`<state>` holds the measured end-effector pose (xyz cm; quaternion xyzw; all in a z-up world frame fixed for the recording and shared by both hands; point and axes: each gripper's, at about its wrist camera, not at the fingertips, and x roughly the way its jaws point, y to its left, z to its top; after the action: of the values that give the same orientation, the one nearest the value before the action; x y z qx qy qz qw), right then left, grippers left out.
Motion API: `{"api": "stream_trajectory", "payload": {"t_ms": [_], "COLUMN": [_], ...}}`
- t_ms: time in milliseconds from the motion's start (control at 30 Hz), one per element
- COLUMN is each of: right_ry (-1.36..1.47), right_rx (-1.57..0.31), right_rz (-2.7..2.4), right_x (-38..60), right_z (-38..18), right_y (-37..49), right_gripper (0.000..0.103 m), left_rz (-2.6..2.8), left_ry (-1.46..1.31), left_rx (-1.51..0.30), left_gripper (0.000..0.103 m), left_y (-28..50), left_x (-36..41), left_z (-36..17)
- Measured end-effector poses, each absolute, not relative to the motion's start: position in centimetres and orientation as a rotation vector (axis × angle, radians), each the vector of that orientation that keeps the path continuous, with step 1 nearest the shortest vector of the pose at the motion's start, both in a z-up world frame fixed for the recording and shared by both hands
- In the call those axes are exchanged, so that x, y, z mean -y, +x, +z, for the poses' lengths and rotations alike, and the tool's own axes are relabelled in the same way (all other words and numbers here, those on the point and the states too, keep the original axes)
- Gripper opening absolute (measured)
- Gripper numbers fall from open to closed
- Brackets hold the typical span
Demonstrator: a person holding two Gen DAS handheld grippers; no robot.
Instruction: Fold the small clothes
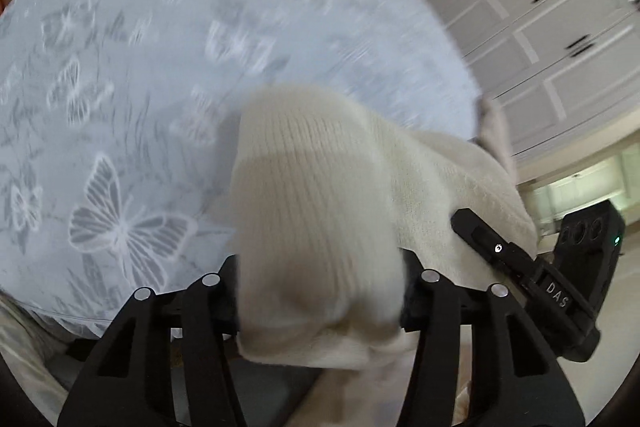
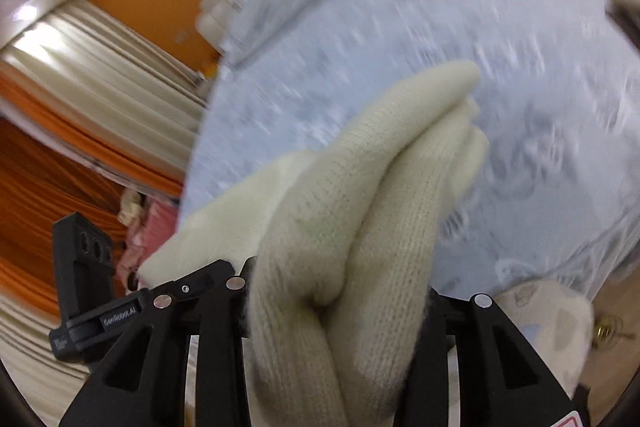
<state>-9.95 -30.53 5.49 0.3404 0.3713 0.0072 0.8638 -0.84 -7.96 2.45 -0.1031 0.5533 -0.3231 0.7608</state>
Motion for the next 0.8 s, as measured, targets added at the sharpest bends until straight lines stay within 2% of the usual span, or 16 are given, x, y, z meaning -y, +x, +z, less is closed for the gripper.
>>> {"api": "stream_trajectory", "payload": {"t_ms": [200, 467, 600, 700, 800], "right_ry": [0.540, 0.332, 0.268, 0.247, 0.260], "right_rx": [-0.534, -0.167, -0.025, 0.035, 0.038], "right_rz": [0.082, 0.262, 0.350, 0.407, 0.445], "right_x": [28.6, 22.6, 20.0, 18.3, 17.4], "right_z": [17.5, 32.3, 37.1, 39.1, 38.4], "right_y": [-13.5, -16.2, -16.5, -15.4, -13.2], "right_gripper": [0.035, 0.035, 0.036, 0.036, 0.036], "left_rz": [-0.823, -0.892, -0.875, -0.842, -0.813], "left_ry": [-0.251, -0.204, -0.157, -0.140, -0.139], "left_rx": [-0.956, -0.483, -0.251, -0.153, -0.106], "left_gripper": [0.050, 0.050, 0.050, 0.051, 0.052], "left_y": [-3.4, -8.5, -11.1, -11.9, -11.3], "left_x": [6.2, -0.5, -4.1, -5.7, -7.2], "left_z": [12.9, 28.7, 34.5, 36.2, 36.7]}}
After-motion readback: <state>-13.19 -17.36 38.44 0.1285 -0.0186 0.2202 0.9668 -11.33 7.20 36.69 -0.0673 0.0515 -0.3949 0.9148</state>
